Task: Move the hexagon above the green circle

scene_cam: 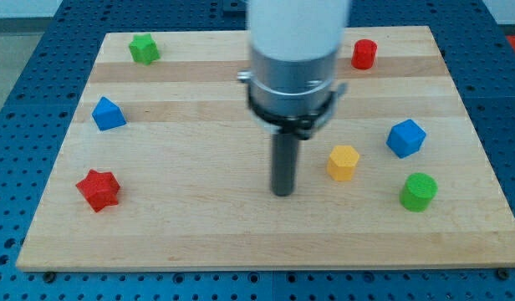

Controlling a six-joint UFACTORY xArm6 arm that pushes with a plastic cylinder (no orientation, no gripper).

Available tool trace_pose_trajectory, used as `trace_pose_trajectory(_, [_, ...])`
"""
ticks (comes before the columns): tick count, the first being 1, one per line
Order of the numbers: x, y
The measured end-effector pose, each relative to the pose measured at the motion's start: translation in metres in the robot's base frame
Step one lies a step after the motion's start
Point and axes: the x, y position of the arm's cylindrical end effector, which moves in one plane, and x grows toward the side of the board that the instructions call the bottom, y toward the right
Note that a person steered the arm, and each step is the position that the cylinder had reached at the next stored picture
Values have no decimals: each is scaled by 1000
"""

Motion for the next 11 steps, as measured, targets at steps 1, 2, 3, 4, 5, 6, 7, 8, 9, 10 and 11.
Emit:
trace_pose_trajectory(1, [-31,36])
trace_pose_trajectory(2, [-39,76])
trace_pose_trajectory(3, [-39,97])
trace_pose_trajectory(4, [-37,90])
trace_pose_trajectory(5, [-23,99])
trace_pose_trajectory(6, [-23,128])
trace_pose_trajectory(7, [-23,145])
trace_pose_trajectory(8, [-28,156])
trace_pose_trajectory(9, [-40,139])
trace_pose_trajectory(10, [-60,142])
trace_pose_trajectory(11, [-71,143])
